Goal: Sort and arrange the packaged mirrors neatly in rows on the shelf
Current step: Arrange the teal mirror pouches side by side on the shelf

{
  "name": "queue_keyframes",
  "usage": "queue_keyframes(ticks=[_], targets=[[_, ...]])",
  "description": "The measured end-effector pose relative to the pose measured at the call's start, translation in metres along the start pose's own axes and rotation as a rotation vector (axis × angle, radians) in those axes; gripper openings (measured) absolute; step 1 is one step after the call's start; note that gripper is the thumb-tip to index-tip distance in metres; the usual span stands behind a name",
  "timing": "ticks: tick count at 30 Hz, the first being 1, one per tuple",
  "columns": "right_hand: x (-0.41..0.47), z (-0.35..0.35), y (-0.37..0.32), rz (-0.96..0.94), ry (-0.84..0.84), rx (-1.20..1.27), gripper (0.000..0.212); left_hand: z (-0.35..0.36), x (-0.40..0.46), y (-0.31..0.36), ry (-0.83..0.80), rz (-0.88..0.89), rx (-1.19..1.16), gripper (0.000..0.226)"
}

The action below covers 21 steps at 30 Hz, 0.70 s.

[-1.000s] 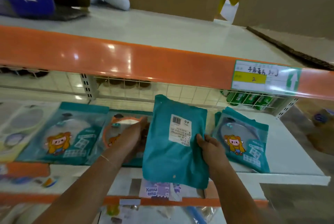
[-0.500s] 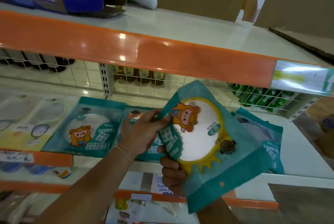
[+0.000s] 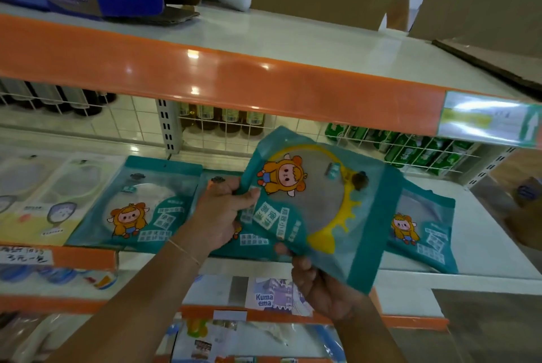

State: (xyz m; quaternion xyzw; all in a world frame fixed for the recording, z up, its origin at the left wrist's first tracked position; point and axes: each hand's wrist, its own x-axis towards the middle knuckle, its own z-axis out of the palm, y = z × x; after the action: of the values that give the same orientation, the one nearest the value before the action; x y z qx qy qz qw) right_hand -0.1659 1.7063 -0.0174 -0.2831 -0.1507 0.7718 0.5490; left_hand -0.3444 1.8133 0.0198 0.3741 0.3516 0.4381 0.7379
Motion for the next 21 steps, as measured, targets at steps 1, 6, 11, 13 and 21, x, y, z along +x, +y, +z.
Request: queue_keyframes(ticks=[1,6,11,13,21], targets=[[-0.002,0.001,-0.001,-0.03,-0.028,0.046,0.069,-0.002,-0.002,-0.002,0.002,-0.027,0.009,0.022],[-0.01,0.0,0.001,-0.127,0.017,-0.041,0.049,-0.001,-0.014,-0.019,0.047,-0.126,-0.077,0.032],[-0.013,0.02,0.001,-0.322,0.326,-0.253,0.03,0.026,-0.035,-0.055,0.046,-0.184,-0.063,0.036],[-0.018,0.022,-0.005,-0.396,0.462,-0.293,0.017,0.038,-0.044,-0.068,0.029,-0.169,0.023,0.03],[-0.041,-0.012,-0.073,-0.366,0.551,-0.592,0.016,0.047,-0.035,-0.055,0.063,0.011,0.341,0.046]])
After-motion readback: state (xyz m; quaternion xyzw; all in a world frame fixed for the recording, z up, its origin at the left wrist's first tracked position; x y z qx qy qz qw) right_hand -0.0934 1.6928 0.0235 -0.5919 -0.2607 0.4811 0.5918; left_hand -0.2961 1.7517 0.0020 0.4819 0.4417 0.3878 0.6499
